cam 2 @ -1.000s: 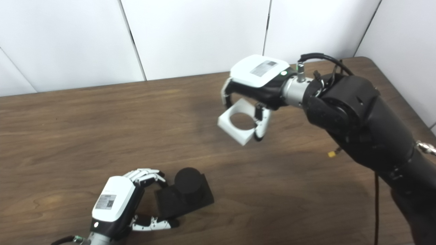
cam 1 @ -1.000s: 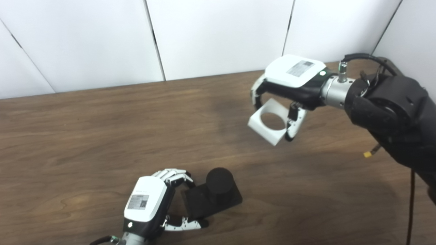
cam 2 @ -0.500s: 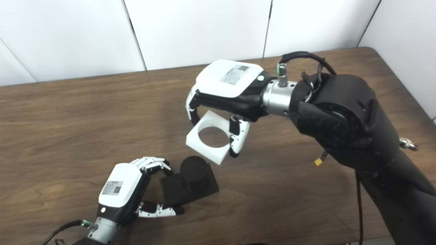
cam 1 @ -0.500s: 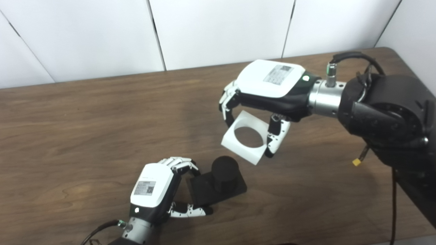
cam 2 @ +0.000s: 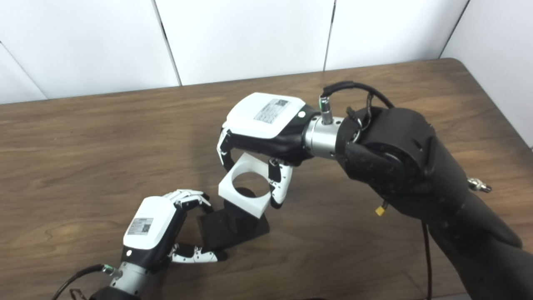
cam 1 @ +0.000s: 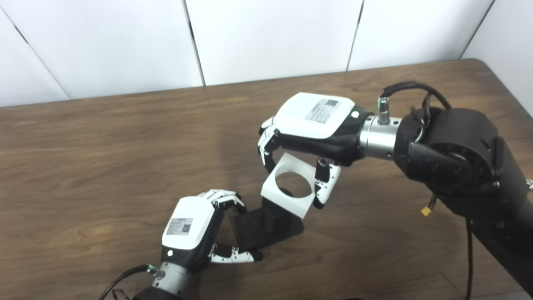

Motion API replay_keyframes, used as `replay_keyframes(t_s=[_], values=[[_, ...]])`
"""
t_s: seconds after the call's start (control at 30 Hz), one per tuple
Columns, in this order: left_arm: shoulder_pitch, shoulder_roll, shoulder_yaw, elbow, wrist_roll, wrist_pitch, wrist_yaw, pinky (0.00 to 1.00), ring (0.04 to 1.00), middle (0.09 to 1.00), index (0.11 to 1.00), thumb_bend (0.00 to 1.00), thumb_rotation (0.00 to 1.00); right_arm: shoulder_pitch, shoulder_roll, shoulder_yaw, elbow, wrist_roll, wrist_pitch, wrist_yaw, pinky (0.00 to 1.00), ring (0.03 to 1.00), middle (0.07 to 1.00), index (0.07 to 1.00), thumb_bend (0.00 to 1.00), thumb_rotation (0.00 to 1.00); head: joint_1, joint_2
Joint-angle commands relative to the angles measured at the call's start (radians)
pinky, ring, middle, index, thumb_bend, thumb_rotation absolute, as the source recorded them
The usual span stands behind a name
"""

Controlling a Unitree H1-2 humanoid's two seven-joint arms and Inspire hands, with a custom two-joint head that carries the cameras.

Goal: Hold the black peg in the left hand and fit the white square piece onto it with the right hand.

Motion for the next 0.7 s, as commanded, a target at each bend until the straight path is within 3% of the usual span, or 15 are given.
replay_keyframes(t_s=[0.0, 0.2, 0.67], values=[[0.005, -0.005, -0.023, -0.007, -0.011, 0.002, -0.044, 0.67, 0.762, 0.733, 0.487, 0.52, 0.04, -0.018, -0.003, -0.010, 0.000, -0.017, -0.038, -0.014, 0.85, 0.873, 0.780, 0.482, 0.52, 0.13, 0.000, 0.000], [0.007, -0.007, -0.028, -0.016, -0.011, 0.008, -0.049, 0.67, 0.766, 0.737, 0.487, 0.52, 0.04, 0.011, -0.002, -0.008, 0.011, -0.028, -0.081, -0.017, 0.87, 0.882, 0.789, 0.483, 0.52, 0.13, 0.004, -0.003], [0.011, -0.011, -0.035, -0.027, -0.006, 0.018, -0.052, 0.67, 0.766, 0.737, 0.487, 0.52, 0.04, 0.051, 0.034, -0.024, 0.013, -0.035, -0.101, -0.032, 0.89, 0.897, 0.793, 0.484, 0.52, 0.13, 0.017, -0.007]])
